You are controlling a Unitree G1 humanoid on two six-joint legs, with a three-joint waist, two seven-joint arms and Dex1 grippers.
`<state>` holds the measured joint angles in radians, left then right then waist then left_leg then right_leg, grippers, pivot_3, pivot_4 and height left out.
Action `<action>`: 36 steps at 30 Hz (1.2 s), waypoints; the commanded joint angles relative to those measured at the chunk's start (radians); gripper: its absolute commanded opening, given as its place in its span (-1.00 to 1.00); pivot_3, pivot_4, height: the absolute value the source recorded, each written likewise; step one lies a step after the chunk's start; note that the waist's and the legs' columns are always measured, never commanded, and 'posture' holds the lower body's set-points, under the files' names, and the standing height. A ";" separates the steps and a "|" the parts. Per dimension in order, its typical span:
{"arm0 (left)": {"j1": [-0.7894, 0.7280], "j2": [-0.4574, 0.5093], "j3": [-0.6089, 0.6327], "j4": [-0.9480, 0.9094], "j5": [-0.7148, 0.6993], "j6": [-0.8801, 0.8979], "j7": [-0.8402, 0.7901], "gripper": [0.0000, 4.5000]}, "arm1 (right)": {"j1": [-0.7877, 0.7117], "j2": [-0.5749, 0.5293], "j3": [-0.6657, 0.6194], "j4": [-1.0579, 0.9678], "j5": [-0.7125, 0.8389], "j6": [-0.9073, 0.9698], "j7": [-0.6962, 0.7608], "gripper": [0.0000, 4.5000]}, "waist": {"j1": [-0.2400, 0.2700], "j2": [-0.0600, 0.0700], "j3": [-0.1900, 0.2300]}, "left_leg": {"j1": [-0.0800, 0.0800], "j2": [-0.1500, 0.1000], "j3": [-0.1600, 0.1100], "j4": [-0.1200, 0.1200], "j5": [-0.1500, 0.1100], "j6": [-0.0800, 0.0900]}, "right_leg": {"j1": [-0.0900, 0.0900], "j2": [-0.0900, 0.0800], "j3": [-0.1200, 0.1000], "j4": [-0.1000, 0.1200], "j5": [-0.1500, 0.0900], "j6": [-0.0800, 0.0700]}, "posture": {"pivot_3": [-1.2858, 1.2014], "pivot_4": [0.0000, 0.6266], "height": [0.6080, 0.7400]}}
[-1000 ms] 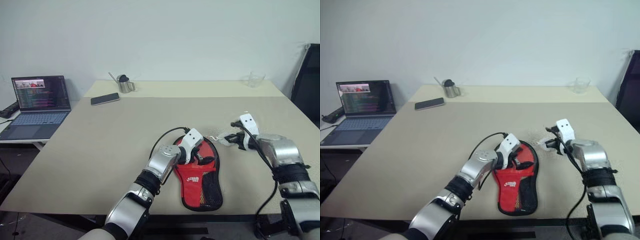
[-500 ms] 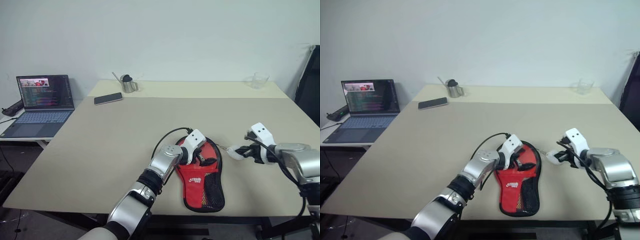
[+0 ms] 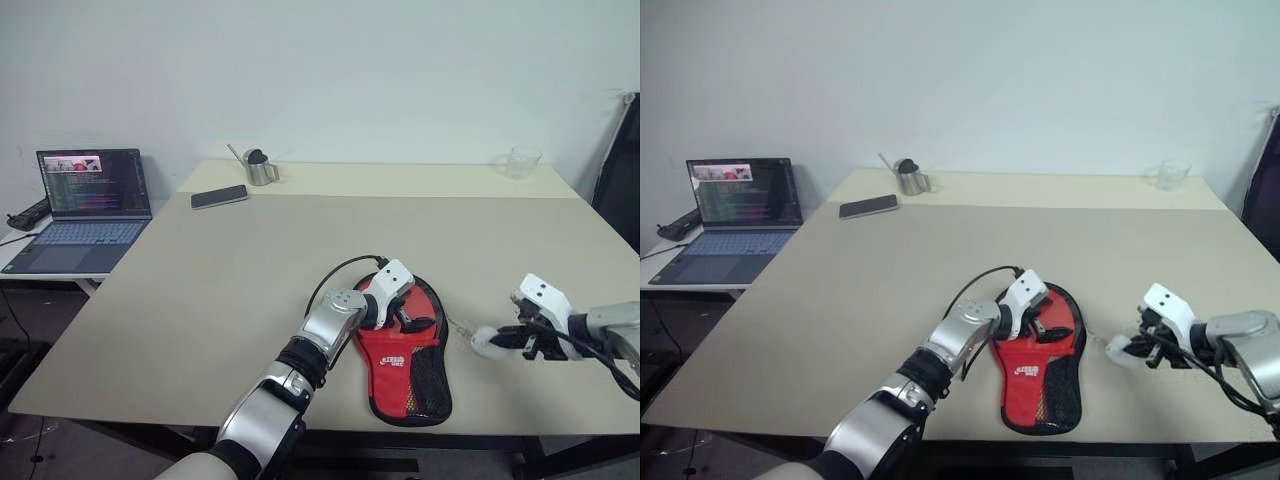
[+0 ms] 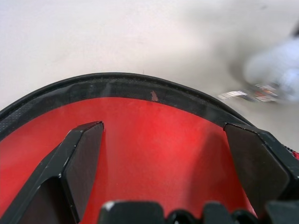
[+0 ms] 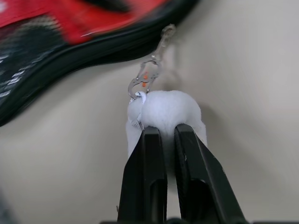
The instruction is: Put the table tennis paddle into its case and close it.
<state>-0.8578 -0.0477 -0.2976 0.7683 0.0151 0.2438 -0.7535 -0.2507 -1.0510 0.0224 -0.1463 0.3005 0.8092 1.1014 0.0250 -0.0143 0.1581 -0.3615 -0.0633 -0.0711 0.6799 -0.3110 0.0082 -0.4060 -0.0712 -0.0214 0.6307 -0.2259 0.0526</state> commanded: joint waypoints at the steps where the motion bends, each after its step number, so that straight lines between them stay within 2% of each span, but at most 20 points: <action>1: 0.037 -0.002 -0.022 0.096 0.034 0.027 0.004 1.00 | 0.045 -0.045 -0.050 -0.066 0.054 -0.010 0.061 -1.00 | 0.001 0.000 0.000 | 0.000 0.000 0.000 0.000 0.000 0.000 | 0.000 0.000 -0.001 -0.001 0.000 0.000 | 0.03 -0.52 1.00; 8: 0.022 -0.016 -0.003 0.118 0.023 0.028 0.005 1.00 | 0.199 -0.102 -0.123 -0.201 0.159 0.041 0.119 -1.00 | 0.008 -0.001 0.000 | -0.001 0.000 -0.003 0.000 0.000 0.000 | 0.001 -0.001 -0.003 -0.003 0.000 0.000 | 0.03 -0.52 1.00; 11: 0.012 -0.023 -0.003 0.146 0.029 0.018 0.010 1.00 | 0.290 -0.117 -0.192 -0.264 0.220 0.070 0.139 -1.00 | 0.015 -0.001 0.000 | -0.002 0.000 -0.003 0.000 0.000 0.000 | 0.002 -0.001 -0.004 -0.003 0.000 0.000 | 0.03 -0.52 1.00; 18: -0.001 -0.039 0.006 0.174 0.029 0.011 0.011 1.00 | 0.476 -0.149 -0.272 -0.376 0.263 0.083 0.149 -1.00 | 0.025 -0.002 -0.001 | -0.002 0.000 -0.004 0.000 -0.001 0.001 | 0.002 -0.001 -0.004 -0.003 -0.001 0.001 | 0.03 -0.52 1.00; 28: -0.030 -0.058 0.003 0.224 0.041 -0.020 0.007 1.00 | 0.576 -0.137 -0.283 -0.437 0.267 0.081 0.124 -1.00 | 0.029 -0.002 -0.001 | -0.001 0.000 -0.004 0.000 -0.001 0.001 | 0.003 -0.001 -0.005 -0.003 -0.001 0.001 | 0.03 -0.52 1.00; 36: -0.046 -0.060 0.009 0.249 0.044 -0.037 0.008 1.00 | 0.560 -0.115 -0.265 -0.431 0.230 0.021 0.071 -1.00 | 0.029 -0.003 -0.001 | -0.001 0.000 -0.004 0.001 -0.001 0.001 | 0.003 -0.001 -0.005 -0.003 -0.001 0.002 | 0.03 -0.52 1.00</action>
<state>-0.9356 -0.1054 -0.2751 0.9371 0.0274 0.1729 -0.7510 0.3221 -1.1700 -0.2365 -0.5674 0.5424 0.8610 1.1822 0.0539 -0.0169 0.1568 -0.3625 -0.0635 -0.0747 0.6804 -0.3118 0.0092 -0.4028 -0.0721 -0.0263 0.6278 -0.2265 0.0543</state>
